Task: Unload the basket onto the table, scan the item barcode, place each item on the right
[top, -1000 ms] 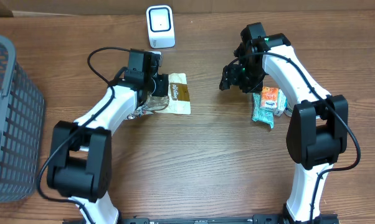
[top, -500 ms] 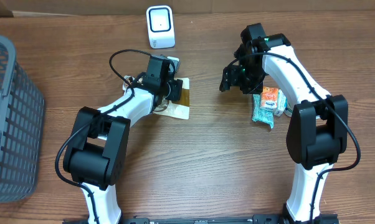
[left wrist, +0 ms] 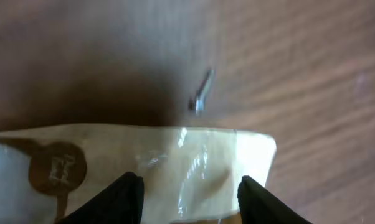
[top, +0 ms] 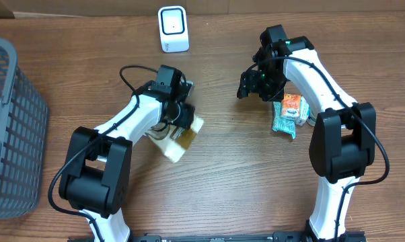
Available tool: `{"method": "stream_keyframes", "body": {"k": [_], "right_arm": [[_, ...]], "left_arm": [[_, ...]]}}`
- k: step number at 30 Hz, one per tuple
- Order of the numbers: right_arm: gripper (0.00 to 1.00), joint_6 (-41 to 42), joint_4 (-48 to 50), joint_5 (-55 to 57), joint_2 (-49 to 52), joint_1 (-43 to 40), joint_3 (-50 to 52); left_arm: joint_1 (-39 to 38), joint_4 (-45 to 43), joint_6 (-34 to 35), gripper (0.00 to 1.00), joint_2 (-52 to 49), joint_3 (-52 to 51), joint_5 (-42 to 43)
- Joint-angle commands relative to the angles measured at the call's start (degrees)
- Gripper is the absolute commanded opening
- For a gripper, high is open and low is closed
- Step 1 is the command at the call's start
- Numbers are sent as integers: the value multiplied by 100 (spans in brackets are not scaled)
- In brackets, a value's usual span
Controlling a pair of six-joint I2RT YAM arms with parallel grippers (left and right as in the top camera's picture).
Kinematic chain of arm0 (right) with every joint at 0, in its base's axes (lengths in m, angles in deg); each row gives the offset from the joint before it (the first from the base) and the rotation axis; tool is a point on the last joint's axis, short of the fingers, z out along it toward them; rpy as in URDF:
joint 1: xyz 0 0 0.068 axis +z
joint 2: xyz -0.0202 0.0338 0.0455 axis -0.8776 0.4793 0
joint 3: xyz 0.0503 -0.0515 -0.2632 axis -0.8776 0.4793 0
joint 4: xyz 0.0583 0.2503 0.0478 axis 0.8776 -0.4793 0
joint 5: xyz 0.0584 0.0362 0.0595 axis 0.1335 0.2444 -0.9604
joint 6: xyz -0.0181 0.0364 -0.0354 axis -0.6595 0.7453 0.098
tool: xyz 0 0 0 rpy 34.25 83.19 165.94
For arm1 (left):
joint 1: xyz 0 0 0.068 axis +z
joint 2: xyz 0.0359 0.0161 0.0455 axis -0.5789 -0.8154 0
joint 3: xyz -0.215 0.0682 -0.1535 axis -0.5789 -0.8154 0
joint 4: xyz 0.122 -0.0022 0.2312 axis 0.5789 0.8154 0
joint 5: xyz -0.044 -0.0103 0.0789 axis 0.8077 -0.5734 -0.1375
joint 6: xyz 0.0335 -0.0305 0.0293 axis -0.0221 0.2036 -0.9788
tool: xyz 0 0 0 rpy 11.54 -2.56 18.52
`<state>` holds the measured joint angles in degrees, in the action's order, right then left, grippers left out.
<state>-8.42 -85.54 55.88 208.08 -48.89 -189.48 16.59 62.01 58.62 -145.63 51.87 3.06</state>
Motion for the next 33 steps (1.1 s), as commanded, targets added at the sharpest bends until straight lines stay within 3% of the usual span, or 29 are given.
{"method": "stream_keyframes", "body": {"k": [1, 8, 12, 14, 18, 22, 26, 33], "right_arm": [[79, -22, 20, -2, 59, 15, -37], [79, -22, 22, -4, 59, 59, -37], [79, -22, 20, -72, 59, 125, -37], [79, -22, 20, -179, 59, 155, -37], [79, -20, 33, -527, 59, 212, -37], [78, 7, 188, -914, 59, 413, -37], [78, 181, 326, -914, 61, 675, -37], [78, 765, 590, -914, 76, 1182, -37]], "left_arm": [[-39, 455, -133, 52, 125, -15, 168], [-33, 1388, -136, 47, 125, 140, 164], [24, 2208, -131, 38, 186, 973, 155], [70, 2761, -101, 38, 343, 1679, 118], [337, 3639, 750, 35, 745, 2404, -741], [863, 4146, 1252, 9, 890, 2288, -1167], [1290, 3912, 1290, 4, 887, 1753, -925], [1580, 2201, 1506, 4, 885, 136, -437]]}}
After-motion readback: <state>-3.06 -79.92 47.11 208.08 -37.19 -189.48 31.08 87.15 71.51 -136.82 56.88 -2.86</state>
